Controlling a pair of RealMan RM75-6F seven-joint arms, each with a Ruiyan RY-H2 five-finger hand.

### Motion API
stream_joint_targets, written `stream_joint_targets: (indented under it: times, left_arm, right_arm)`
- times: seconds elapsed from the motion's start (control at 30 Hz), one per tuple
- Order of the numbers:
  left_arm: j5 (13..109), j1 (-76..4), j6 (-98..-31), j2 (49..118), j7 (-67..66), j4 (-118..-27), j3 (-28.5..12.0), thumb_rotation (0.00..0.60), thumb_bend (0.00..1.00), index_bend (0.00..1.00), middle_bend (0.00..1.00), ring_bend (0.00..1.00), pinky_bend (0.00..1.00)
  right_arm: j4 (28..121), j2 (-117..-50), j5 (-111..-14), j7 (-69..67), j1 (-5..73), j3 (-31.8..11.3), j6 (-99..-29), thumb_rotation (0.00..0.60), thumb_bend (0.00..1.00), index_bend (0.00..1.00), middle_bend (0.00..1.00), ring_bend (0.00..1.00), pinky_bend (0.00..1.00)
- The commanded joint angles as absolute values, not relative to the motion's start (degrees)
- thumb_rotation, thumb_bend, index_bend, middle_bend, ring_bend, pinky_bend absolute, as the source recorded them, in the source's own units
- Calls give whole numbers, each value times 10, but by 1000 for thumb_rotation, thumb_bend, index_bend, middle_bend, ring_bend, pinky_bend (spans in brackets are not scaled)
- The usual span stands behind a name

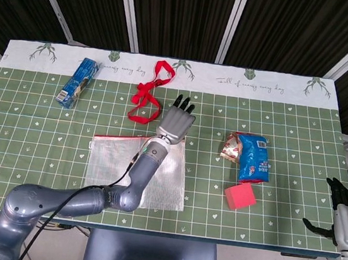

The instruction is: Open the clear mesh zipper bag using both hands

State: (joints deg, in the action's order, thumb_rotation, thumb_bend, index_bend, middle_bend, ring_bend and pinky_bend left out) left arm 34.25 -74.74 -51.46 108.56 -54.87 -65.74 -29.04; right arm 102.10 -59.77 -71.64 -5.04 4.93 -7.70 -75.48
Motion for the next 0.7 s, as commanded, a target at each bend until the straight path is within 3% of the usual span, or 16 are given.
stream_joint_targets:
  times: [0.03,0.23,0.4,0.7]
  left_arm:
    - [318,-747,-547,1030,-572,-740,-303,600,459,590,185,0,0]
    - [298,-754,-564,990,-575,-812,-310,600,459,590,185,0,0]
    - [276,-765,-576,971,-574,-846,-312,600,458,590,185,0,0]
    - [249,-785,-591,950,-561,-869,-311,600,458,592,187,0,0]
  right_arm:
    - [1060,-587,-705,-52,62,-90,-743,600,254,0,0,0,198]
    - [1157,-579,-628,-67,103,-136,-697,600,285,15,0,0,198]
    - [1217,-585,-521,-51,165,-190,-654,600,294,119,0,0,197]
    - [1233,-640,-285,12,302,-263,-640,600,306,218,0,0,197]
